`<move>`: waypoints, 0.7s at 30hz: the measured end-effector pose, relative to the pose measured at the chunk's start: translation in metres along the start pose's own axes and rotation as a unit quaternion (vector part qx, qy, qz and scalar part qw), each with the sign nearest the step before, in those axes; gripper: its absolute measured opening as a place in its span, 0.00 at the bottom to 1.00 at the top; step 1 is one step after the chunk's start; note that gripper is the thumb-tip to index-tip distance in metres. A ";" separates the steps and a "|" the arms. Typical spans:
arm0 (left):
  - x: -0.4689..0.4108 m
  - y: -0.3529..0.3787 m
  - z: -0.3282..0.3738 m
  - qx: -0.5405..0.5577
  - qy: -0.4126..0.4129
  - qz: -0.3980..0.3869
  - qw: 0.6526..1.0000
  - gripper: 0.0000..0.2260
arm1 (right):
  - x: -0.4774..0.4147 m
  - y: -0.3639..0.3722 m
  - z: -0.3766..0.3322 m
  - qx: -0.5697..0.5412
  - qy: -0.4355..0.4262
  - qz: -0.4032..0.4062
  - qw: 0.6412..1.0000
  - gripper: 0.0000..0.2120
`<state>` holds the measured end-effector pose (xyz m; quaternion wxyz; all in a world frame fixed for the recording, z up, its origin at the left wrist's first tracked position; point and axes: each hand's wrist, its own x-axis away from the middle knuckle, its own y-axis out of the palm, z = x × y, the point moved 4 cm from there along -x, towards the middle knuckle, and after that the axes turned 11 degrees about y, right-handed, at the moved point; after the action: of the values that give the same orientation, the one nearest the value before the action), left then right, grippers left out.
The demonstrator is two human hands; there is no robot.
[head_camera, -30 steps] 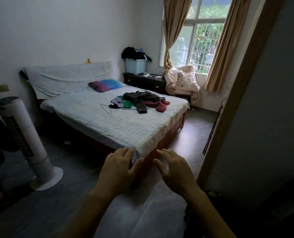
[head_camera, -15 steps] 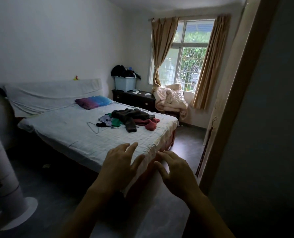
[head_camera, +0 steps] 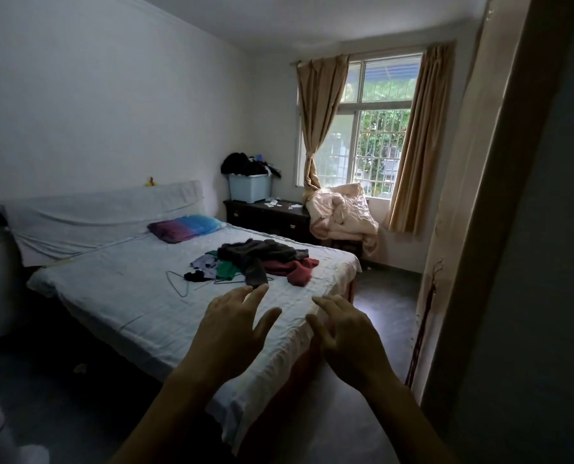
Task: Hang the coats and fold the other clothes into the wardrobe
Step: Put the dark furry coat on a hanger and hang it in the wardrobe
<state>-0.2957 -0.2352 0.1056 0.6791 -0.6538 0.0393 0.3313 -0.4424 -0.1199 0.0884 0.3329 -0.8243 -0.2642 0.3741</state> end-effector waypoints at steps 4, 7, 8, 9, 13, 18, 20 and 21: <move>-0.038 0.019 -0.019 -0.002 -0.008 0.006 1.000 0.28 | -0.048 0.017 0.014 0.002 -0.009 -0.001 1.000 0.26; -0.065 0.035 -0.041 0.004 -0.014 0.018 1.000 0.26 | -0.080 0.038 0.020 0.005 -0.016 -0.010 1.000 0.24; -0.074 0.041 -0.050 0.006 -0.013 0.020 1.000 0.27 | -0.091 0.047 0.022 0.008 -0.017 -0.014 1.000 0.24; -0.083 0.048 -0.059 0.011 -0.014 0.019 1.000 0.27 | -0.102 0.056 0.024 0.012 -0.018 -0.019 1.000 0.24; -0.120 0.077 -0.099 0.038 -0.014 0.025 0.999 0.26 | -0.150 0.094 0.030 0.035 -0.025 -0.028 0.999 0.22; -0.176 0.110 -0.155 0.060 0.004 0.023 0.998 0.25 | -0.218 0.136 0.035 0.048 -0.003 -0.023 0.999 0.22; -0.202 0.124 -0.177 0.073 0.003 0.014 0.997 0.26 | -0.247 0.151 0.039 0.055 0.010 -0.024 0.998 0.22; -0.215 0.132 -0.189 0.077 0.002 0.012 0.997 0.26 | -0.261 0.159 0.040 0.058 0.016 -0.023 0.998 0.23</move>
<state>-0.4573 -0.5037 0.0702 0.7234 -0.5995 0.0739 0.3344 -0.5963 -0.3862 0.0643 0.3926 -0.8032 -0.2557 0.3678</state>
